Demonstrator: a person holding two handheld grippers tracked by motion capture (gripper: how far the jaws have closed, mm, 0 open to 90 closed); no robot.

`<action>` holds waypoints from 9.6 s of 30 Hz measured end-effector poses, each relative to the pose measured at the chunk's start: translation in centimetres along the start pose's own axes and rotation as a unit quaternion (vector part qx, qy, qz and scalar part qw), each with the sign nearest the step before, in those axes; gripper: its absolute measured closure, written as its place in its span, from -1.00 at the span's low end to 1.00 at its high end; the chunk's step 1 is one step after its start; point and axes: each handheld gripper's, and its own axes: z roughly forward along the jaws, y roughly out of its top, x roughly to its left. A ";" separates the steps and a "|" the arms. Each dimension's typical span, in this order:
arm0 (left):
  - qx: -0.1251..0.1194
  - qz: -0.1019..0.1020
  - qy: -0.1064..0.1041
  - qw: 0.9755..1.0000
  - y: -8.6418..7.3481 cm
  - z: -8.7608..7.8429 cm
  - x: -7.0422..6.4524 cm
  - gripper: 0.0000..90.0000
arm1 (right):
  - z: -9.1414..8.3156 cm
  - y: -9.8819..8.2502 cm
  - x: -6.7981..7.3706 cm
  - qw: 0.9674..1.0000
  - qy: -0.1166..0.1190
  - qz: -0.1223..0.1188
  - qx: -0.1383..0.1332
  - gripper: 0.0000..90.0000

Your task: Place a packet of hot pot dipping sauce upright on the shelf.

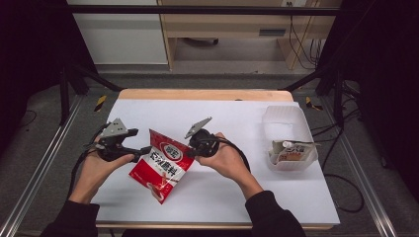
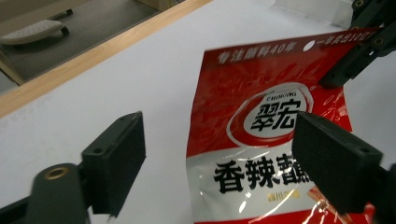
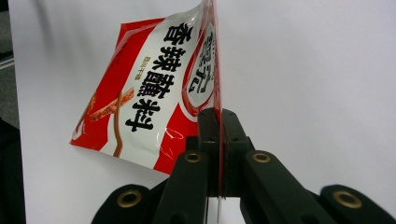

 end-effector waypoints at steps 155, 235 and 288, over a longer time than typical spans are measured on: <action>0.037 -0.028 0.028 0.999 -6.1 1.1 0.6 -0.90 | -26.4 -7.7 -18.5 0.967 -0.238 0.092 -0.009 1.00; 0.033 -0.031 0.024 0.999 -6.0 0.9 0.5 -0.91 | -22.5 -6.1 -10.2 0.961 -0.265 0.024 -0.080 -0.66; 0.085 0.010 0.043 0.995 -7.3 0.7 -1.5 -0.91 | -4.1 -15.5 2.0 0.975 -0.183 0.111 -0.066 -0.86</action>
